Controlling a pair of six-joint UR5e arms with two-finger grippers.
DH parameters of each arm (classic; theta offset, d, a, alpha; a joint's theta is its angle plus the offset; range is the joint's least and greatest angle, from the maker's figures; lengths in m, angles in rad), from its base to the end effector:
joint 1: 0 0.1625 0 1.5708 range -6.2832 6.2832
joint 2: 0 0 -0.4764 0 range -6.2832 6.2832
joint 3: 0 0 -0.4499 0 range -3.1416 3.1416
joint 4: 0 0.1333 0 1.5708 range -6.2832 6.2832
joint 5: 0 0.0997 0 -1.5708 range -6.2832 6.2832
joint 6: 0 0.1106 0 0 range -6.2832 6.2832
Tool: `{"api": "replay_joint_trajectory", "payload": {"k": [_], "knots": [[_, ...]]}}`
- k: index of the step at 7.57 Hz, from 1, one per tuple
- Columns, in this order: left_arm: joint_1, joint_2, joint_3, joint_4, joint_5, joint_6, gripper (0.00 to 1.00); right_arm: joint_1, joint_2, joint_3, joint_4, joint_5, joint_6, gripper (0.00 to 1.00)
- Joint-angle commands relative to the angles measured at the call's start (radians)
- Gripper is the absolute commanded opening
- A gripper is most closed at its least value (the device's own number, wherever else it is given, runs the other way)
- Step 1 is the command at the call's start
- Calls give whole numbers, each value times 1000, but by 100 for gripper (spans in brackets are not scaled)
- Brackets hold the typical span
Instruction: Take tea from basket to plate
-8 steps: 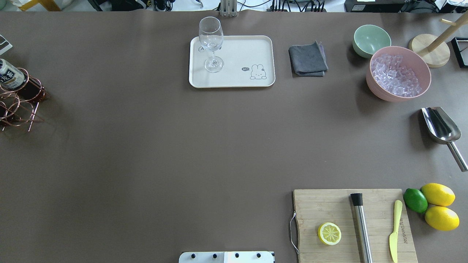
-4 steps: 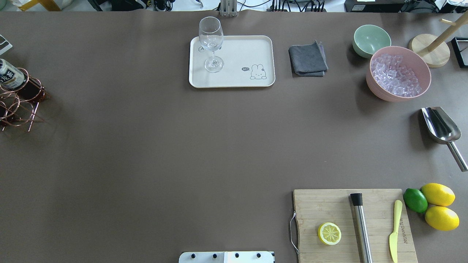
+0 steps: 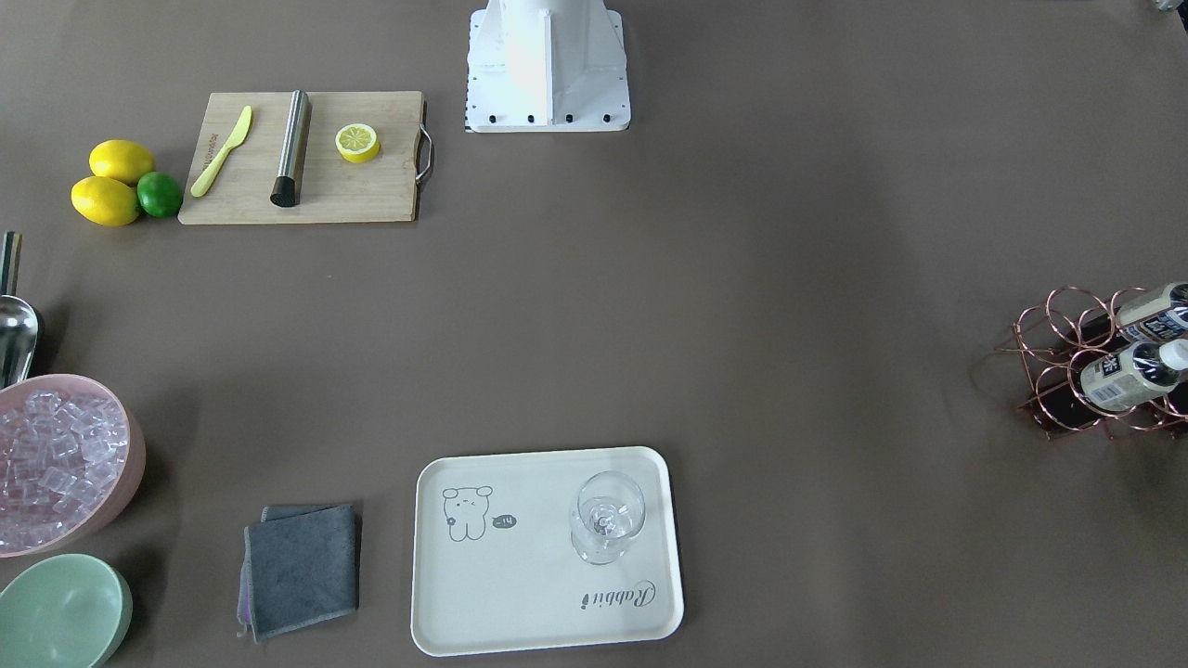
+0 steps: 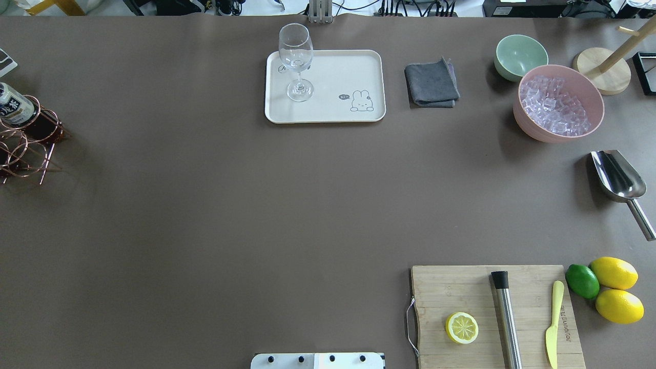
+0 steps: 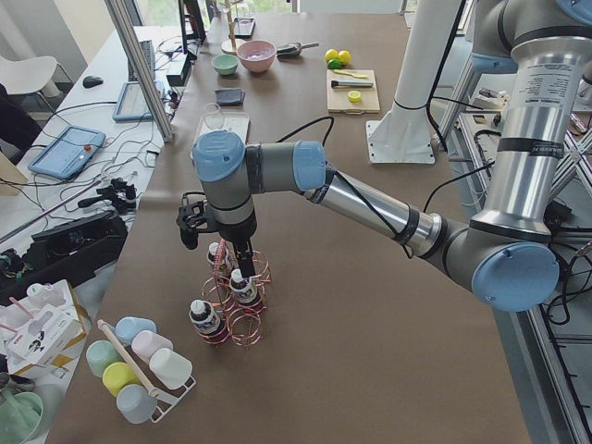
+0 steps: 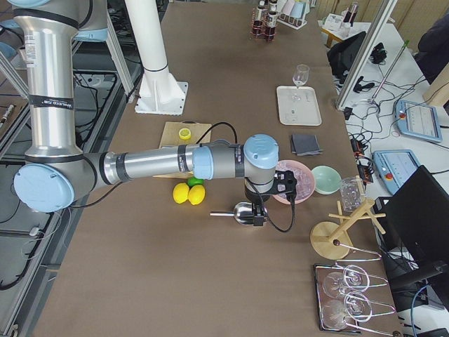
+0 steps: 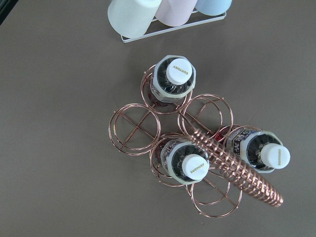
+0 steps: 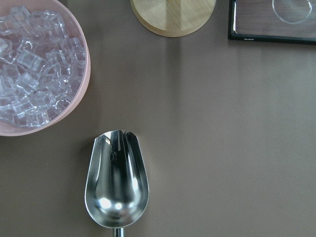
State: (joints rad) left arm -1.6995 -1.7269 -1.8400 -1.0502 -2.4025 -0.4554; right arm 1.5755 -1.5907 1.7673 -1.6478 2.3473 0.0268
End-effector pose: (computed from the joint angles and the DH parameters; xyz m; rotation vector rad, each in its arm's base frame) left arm -0.1251 -0.5647 0.5311 -0.2272 0.8180 -0.5889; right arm 0.0583 -0.5402 0.6284 0.0860 -0.7768 -0.0088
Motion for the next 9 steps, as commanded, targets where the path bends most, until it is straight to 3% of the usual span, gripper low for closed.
{"api": "replay_joint_trajectory", "payload": {"k": [1, 5, 9], "knots": [[-8, -34, 16, -13, -7, -308, 98, -2, -2, 1, 2, 1, 2, 100], [-6, -80, 158, -166, -1, -859, 98, -2, -2, 6, 2, 7, 2, 100], [7, -83, 189, -208, -1, -1063, 98, -2, -5, 3, 2, 9, 2, 100]]}}
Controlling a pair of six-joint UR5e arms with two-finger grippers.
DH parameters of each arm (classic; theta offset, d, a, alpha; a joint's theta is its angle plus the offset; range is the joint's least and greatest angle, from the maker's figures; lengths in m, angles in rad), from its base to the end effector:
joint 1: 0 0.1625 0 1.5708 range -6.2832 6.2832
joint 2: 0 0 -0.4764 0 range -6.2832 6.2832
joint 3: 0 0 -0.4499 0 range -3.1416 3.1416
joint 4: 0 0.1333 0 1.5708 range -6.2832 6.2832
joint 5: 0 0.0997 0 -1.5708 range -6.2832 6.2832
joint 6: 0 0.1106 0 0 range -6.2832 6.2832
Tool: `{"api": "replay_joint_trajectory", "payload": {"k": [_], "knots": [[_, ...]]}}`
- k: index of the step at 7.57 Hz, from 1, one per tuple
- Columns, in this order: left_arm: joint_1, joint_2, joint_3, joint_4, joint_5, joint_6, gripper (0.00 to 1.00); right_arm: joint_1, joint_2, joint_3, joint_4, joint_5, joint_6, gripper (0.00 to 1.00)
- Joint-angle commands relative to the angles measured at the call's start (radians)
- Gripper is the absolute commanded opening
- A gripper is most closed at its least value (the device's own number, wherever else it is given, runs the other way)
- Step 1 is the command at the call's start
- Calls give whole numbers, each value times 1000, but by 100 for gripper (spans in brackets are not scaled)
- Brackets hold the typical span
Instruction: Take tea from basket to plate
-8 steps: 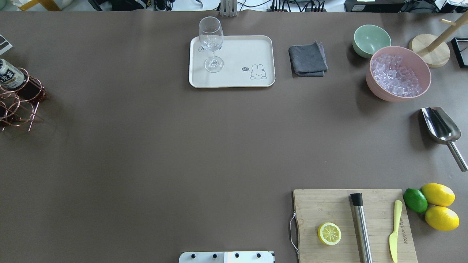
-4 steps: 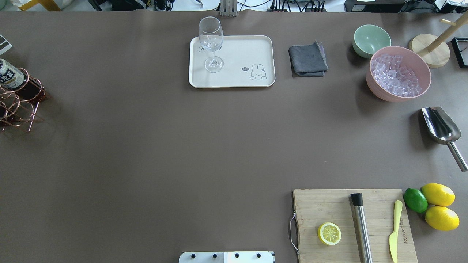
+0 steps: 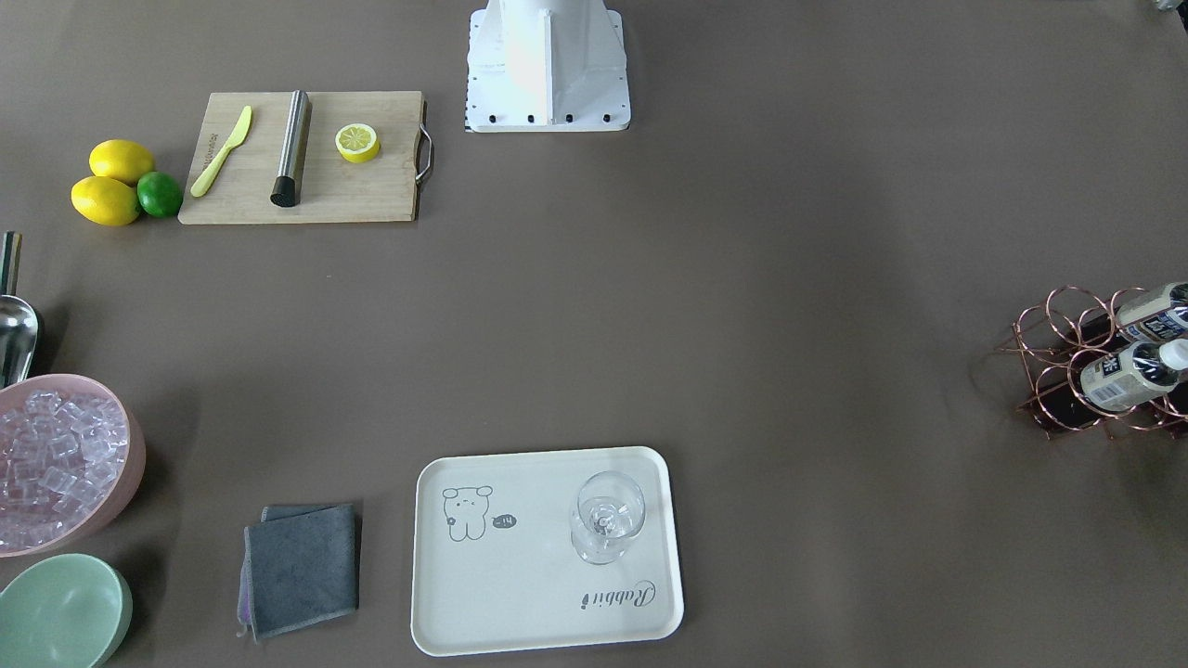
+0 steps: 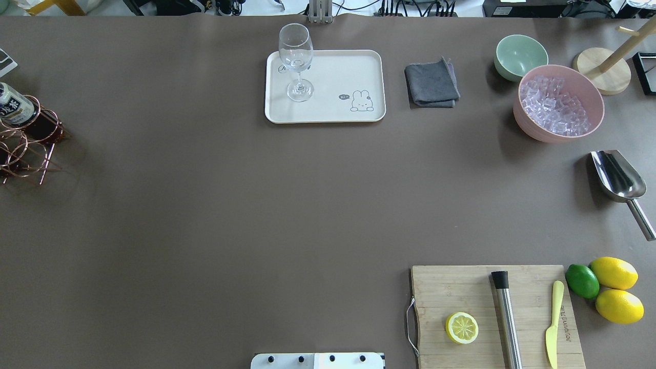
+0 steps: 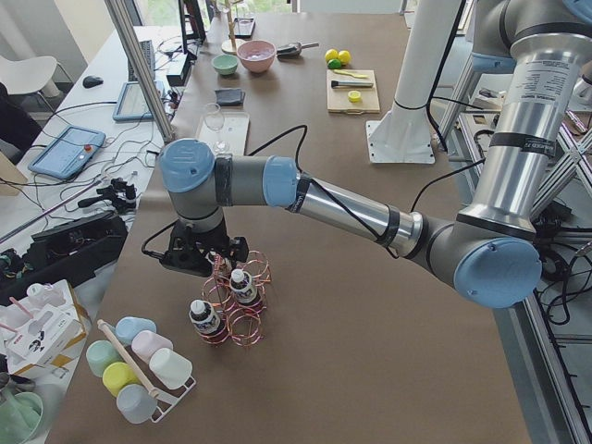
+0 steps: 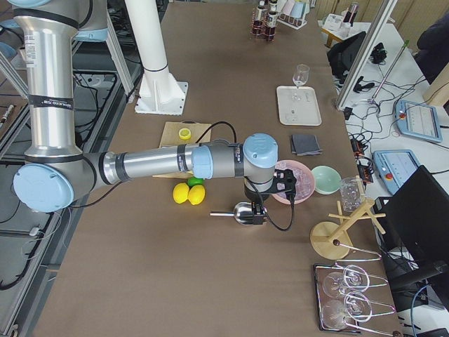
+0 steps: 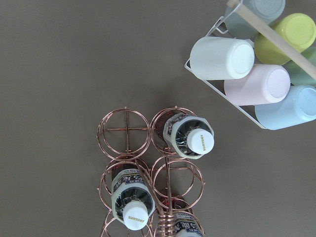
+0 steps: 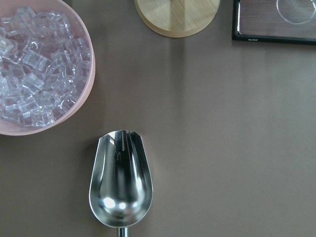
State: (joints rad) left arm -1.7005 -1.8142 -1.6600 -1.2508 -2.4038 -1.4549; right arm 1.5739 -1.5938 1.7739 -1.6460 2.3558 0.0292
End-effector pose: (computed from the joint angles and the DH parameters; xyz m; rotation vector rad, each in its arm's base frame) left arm -0.1339 -0.6287 0.5511 -0.5564 0.7344 -1.4786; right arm 0.0568 -0.5388 0.6256 0.0892 -0.7854 -0.0106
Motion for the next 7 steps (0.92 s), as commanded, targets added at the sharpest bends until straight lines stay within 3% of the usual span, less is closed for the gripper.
{"api": "replay_joint_trajectory", "payload": {"k": [1, 2, 7], "knots": [[16, -2, 13, -6, 0, -73, 98, 0, -2, -1, 0, 0, 0, 100], [22, -4, 11, -21, -1, -156, 98, 0, -3, -1, 0, 0, 0, 100], [68, 6, 14, -67, 0, -215, 98, 0, -5, -7, 3, 0, 1, 100]]}}
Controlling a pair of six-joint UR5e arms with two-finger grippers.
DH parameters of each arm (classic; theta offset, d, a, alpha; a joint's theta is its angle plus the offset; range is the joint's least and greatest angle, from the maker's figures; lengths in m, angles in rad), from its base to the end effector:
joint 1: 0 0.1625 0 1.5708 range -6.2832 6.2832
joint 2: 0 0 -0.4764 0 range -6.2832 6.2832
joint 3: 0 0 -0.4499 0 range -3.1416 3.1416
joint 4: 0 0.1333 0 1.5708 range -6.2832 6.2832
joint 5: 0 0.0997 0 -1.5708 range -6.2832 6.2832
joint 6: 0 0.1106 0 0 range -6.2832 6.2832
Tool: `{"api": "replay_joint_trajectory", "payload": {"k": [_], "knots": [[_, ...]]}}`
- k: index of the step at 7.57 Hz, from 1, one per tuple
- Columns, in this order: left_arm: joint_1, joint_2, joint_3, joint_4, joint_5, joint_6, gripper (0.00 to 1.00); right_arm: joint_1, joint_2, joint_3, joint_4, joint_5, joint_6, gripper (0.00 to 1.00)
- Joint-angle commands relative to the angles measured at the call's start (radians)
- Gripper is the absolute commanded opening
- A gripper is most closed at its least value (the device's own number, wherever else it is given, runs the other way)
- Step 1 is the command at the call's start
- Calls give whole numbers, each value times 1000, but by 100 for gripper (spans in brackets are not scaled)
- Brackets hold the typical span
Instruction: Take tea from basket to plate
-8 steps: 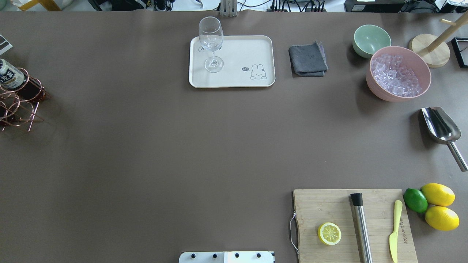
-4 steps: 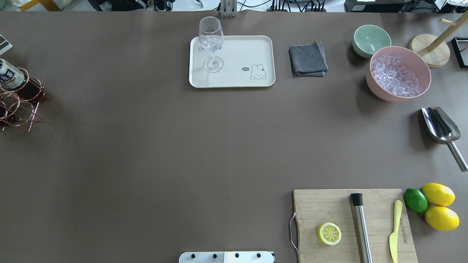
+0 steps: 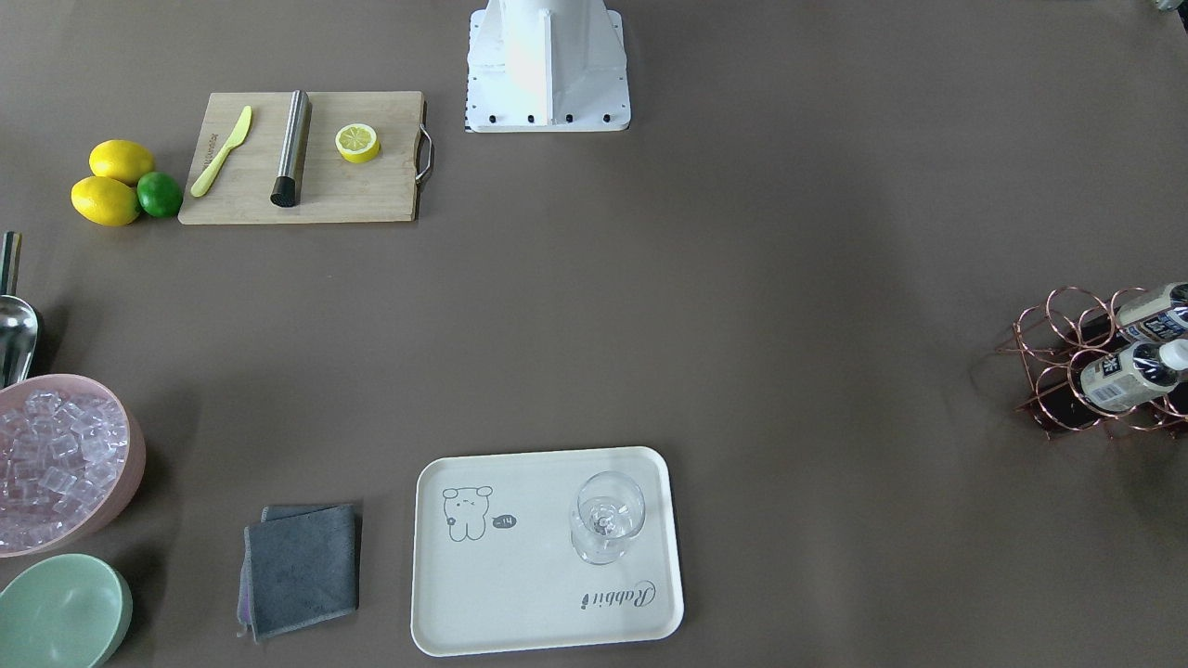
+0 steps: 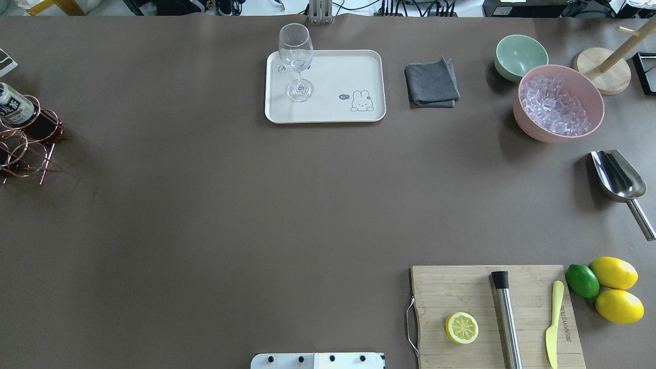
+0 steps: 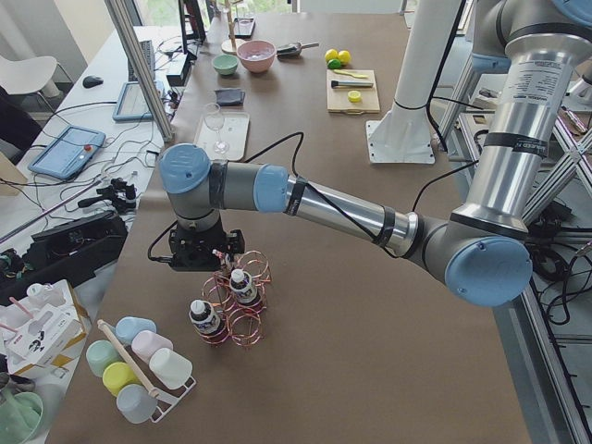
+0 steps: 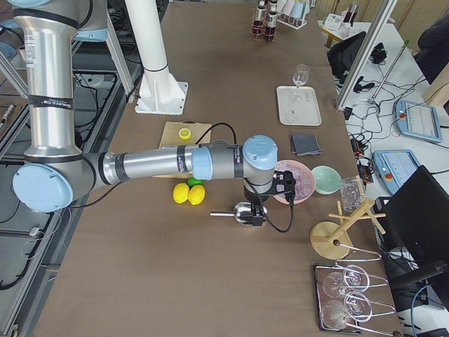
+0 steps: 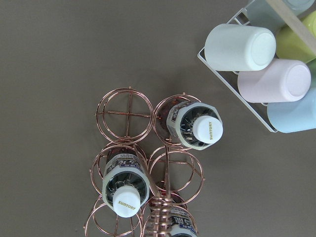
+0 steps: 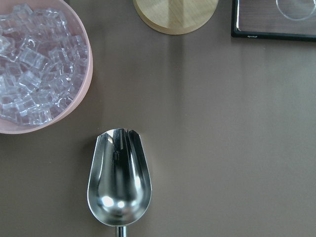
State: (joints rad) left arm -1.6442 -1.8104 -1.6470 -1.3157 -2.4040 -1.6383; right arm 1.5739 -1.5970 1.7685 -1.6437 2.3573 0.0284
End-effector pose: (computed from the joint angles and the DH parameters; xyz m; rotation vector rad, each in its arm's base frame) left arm -0.0986 -0.6392 0.5538 -0.6133 0.7079 -1.5759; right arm 0.0567 -0.5375 0.6299 0.0835 -0.7869 -0.0089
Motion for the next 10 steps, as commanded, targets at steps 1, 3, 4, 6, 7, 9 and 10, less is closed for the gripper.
{"api": "replay_joint_trajectory", "payload": {"k": [1, 3, 4, 6, 7, 9, 10], "knots": [[12, 5, 1, -2, -1, -32, 98, 0, -1, -1, 1, 0, 2, 100], [12, 6, 0, 1, -3, -35, 83, 0, -3, -3, 1, 0, 2, 100], [12, 6, -2, 1, -3, -34, 77, 0, -4, -1, 1, 0, 2, 100], [14, 16, -7, -5, -4, -34, 77, 0, -5, 0, 1, 0, 2, 100], [18, 19, -7, -7, -4, -31, 77, 0, -5, 0, 1, 0, 2, 100], [20, 26, -10, -14, -6, -32, 77, 0, -3, 8, 1, 0, 2, 100], [32, 28, -10, -22, -6, -35, 77, 0, -3, 9, -1, -1, 1, 100]]}}
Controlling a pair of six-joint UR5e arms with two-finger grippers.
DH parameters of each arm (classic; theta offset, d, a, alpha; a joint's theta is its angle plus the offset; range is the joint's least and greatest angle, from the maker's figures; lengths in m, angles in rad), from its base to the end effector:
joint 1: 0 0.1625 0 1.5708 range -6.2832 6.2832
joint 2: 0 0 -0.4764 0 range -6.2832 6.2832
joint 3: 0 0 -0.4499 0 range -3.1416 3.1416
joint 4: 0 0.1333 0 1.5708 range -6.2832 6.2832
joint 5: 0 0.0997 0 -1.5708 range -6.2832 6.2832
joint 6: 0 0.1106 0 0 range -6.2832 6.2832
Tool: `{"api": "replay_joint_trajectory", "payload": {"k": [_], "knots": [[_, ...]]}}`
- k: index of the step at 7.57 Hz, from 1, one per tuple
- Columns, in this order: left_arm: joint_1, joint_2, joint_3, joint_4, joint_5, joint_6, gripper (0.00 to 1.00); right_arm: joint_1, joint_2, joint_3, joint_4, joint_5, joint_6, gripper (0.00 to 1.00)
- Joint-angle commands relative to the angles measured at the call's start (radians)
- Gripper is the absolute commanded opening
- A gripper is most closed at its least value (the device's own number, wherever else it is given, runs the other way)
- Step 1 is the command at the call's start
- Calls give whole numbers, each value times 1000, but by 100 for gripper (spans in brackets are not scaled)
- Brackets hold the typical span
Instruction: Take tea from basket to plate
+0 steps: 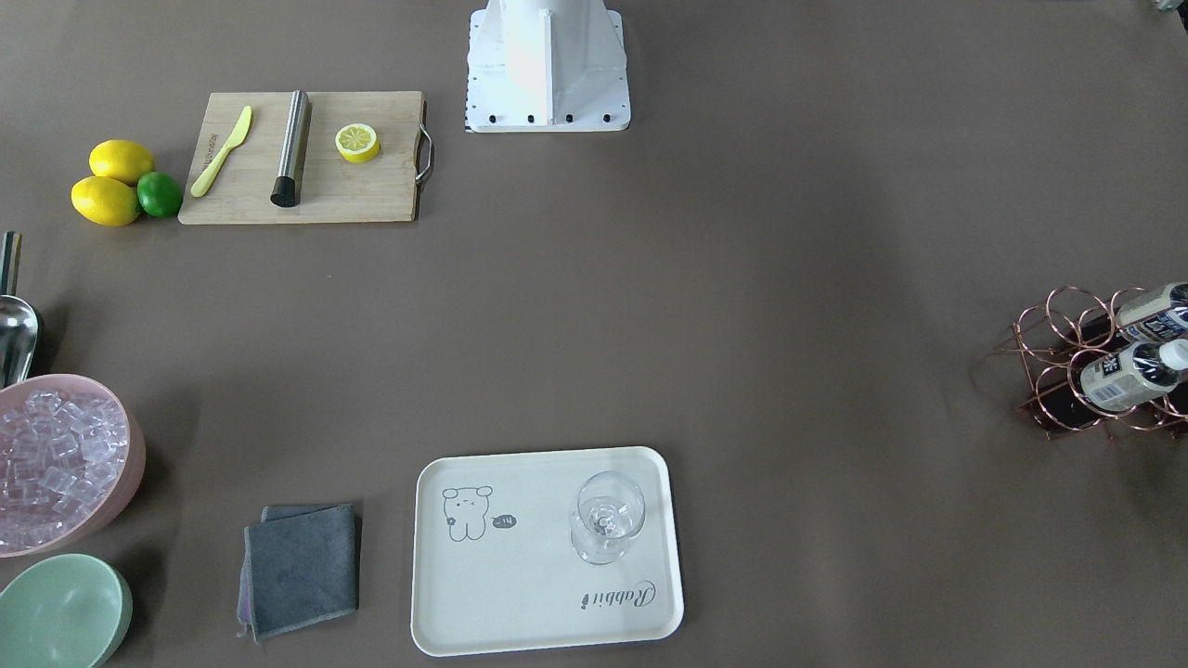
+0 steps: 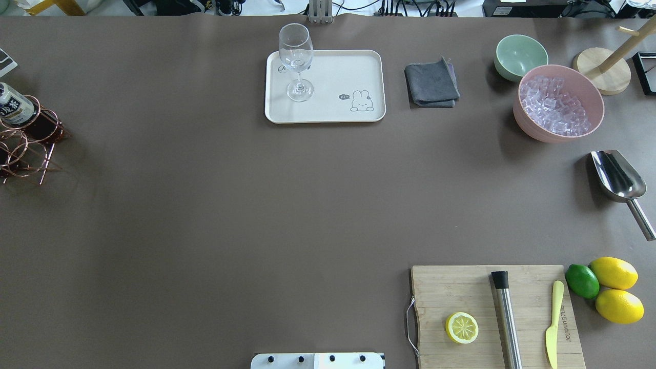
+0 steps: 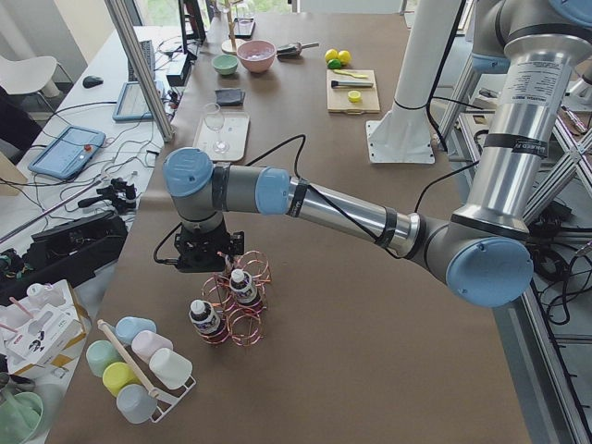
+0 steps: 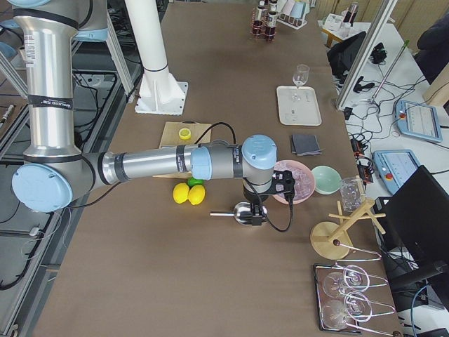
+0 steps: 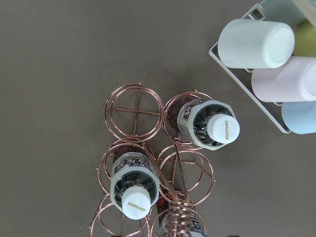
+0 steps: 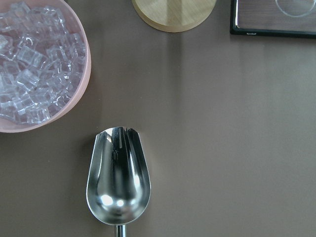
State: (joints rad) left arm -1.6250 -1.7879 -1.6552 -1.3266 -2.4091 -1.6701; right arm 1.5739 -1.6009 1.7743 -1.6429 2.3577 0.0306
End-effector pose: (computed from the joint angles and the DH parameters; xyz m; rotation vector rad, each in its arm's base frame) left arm -0.0855 -0.6323 0.5622 -0.6390 0.6946 -1.5875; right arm 0.0566 -0.5357 0.6287 0.0852 -0.7874 -0.0079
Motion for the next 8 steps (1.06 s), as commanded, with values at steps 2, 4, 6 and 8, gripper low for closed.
{"api": "replay_joint_trajectory", "payload": {"k": [2, 4, 6, 8], "knots": [[17, 4, -2, -14, -2, -5, 72, 0, 2, 2, 2, -3, -8, 100], [20, 4, -3, -14, -2, -10, 46, 0, 2, 2, 2, -3, -9, 100], [22, 5, -9, -13, -2, -11, 20, 0, -1, 2, 2, -5, -12, 100], [22, 5, -12, -11, -2, -11, 0, 0, -2, 2, 3, -5, -14, 100]]}}
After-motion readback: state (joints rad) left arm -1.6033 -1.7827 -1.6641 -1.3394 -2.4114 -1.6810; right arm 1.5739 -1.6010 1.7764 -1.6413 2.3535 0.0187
